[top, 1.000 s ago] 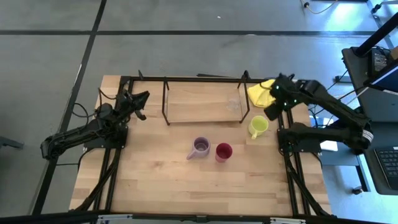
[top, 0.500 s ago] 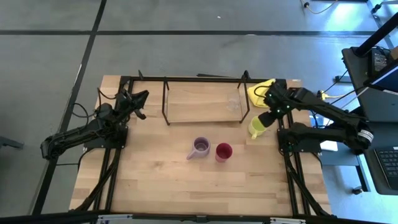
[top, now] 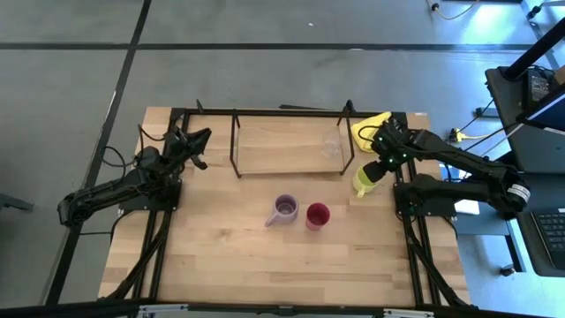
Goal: Stack small to large cups/mugs on shelf
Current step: Put the yellow cup on the shelf
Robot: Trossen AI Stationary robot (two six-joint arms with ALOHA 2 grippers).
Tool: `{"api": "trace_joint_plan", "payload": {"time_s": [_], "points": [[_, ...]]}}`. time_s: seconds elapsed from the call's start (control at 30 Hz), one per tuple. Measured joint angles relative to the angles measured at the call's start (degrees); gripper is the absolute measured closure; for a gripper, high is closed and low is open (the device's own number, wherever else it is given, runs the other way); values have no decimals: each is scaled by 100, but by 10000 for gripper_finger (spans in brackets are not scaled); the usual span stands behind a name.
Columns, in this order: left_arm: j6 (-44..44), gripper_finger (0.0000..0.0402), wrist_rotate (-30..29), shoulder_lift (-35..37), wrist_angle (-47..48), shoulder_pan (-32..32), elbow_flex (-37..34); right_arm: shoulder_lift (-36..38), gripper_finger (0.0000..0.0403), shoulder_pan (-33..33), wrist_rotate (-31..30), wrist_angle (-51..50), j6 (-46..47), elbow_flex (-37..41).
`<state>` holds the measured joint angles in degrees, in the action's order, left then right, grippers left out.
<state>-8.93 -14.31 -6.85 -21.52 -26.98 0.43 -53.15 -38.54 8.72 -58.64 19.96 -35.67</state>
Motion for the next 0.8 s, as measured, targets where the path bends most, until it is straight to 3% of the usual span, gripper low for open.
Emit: {"api": "trace_joint_plan", "payload": {"time_s": [0.13,0.43,0.67,0.8], "points": [[2,350,0,0,0,0,0,-19,287,-2,-303,-95,140,-45],[4,350,-1,0,0,0,0,-74,389,0,-304,-187,250,-47],[7,350,0,0,0,2,0,-76,392,3,-315,-334,379,-173],[9,350,-1,-1,0,1,0,-76,393,260,-278,-912,367,-906]]}}
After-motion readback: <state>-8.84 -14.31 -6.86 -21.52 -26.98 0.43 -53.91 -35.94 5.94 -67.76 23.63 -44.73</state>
